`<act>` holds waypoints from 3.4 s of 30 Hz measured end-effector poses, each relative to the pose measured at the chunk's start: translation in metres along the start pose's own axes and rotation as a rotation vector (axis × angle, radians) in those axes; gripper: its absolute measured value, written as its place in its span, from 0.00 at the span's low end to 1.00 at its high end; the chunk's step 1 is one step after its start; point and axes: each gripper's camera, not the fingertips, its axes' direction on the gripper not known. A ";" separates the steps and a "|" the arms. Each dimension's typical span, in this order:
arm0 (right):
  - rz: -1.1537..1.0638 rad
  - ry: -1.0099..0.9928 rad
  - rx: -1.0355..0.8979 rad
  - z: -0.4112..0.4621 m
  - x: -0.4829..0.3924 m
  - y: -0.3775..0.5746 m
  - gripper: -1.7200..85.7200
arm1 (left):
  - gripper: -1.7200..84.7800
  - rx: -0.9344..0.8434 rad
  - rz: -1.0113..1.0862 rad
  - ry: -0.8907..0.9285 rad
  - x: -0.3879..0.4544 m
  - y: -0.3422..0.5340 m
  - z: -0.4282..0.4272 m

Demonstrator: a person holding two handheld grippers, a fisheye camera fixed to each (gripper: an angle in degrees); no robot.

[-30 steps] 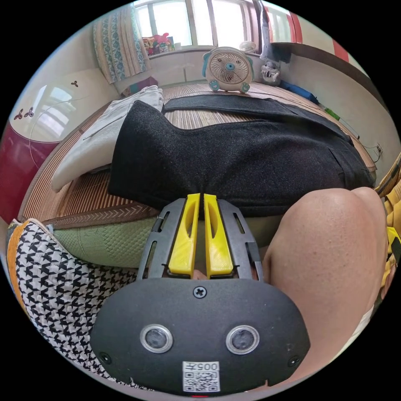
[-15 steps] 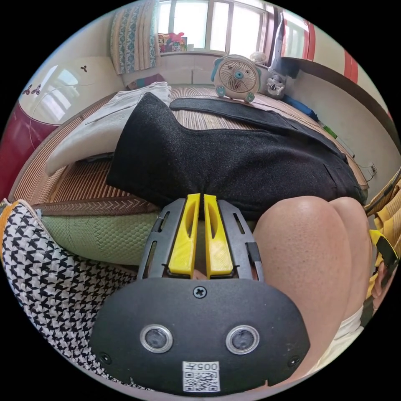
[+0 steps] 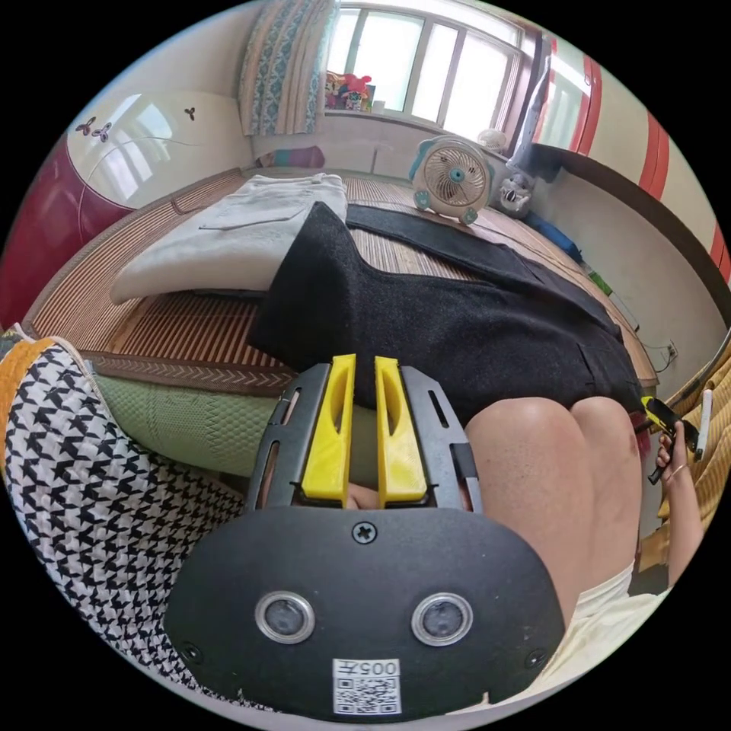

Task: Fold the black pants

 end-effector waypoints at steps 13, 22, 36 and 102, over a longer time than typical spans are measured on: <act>0.209 0.019 -0.093 0.066 0.074 -0.053 0.14 | 0.09 0.058 -0.041 0.025 -0.003 0.001 -0.029; 0.211 -0.118 -0.144 0.093 0.077 -0.059 0.11 | 0.09 0.087 -0.064 -0.026 -0.017 0.004 -0.048; 0.035 0.000 -0.095 0.021 -0.010 -0.063 0.00 | 0.09 0.095 -0.118 -0.013 -0.035 0.012 -0.084; -0.274 0.204 0.070 -0.018 -0.239 0.041 0.00 | 0.05 0.126 -0.164 0.358 -0.018 -0.054 -0.159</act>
